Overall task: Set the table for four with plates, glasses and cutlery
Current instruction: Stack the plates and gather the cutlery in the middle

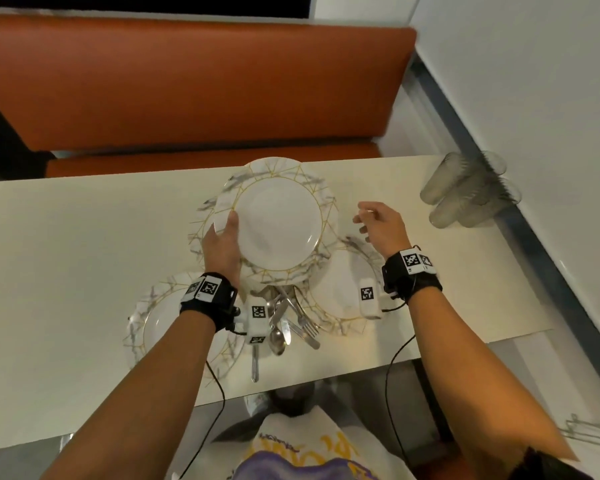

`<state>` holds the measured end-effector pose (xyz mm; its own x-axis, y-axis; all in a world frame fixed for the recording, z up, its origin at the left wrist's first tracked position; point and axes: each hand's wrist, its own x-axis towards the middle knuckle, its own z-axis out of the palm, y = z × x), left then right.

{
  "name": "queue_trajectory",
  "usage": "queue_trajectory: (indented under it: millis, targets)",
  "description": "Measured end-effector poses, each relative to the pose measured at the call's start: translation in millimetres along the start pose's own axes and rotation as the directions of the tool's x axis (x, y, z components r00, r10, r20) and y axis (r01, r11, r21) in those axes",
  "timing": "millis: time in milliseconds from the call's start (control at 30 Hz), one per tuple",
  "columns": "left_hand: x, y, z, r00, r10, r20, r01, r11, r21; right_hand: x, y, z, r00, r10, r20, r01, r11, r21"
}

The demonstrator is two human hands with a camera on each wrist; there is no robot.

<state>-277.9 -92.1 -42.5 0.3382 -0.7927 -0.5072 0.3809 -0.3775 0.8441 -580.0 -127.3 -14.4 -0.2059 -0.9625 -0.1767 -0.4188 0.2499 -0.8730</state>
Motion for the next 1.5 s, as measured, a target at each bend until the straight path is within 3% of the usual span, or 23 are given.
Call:
queue_trajectory:
  millis: [133,333,433,567,700,933,1100,1233,1500]
  targets:
    - [12,-11,-7,0.995,0.067,-0.077,-0.058,0.992,0.11,3,54,-13,0.99,0.139,-0.035,-0.143,0.963,-0.229]
    - [5,-22,-3,0.984,0.068,-0.166,-0.037,0.982,0.185,7,113,-19,0.919,0.386,-0.081,-0.367,0.761,-0.535]
    - [1,-29,1,0.976,0.083,-0.2,-0.046,0.982,0.182,10,126,-23,0.906,0.418,-0.065,-0.376,0.726,-0.576]
    - [0,-33,14,0.962,0.101,-0.255,-0.052,0.98,0.193,16,135,-31,0.9,0.435,0.011,-0.373,0.785,-0.495]
    - [-4,-33,32,0.951,0.109,-0.291,-0.055,0.981,0.188,28,136,-43,0.922,0.373,0.109,-0.267,0.811,-0.52]
    - [-6,-28,67,0.943,0.14,-0.301,-0.119,0.989,0.084,58,124,-85,0.92,0.322,0.222,-0.203,0.878,-0.433]
    - [-9,-20,86,0.944,0.151,-0.293,-0.146,0.989,0.039,86,96,-133,0.977,0.178,0.115,-0.134,0.939,-0.318]
    - [-19,-22,99,0.951,0.163,-0.264,-0.15,0.986,0.069,109,68,-159,0.994,0.103,0.039,-0.091,0.969,-0.228]
    - [-33,-35,114,0.969,0.073,-0.238,-0.069,0.997,0.023,116,34,-110,0.999,-0.029,0.019,0.032,0.99,-0.14]
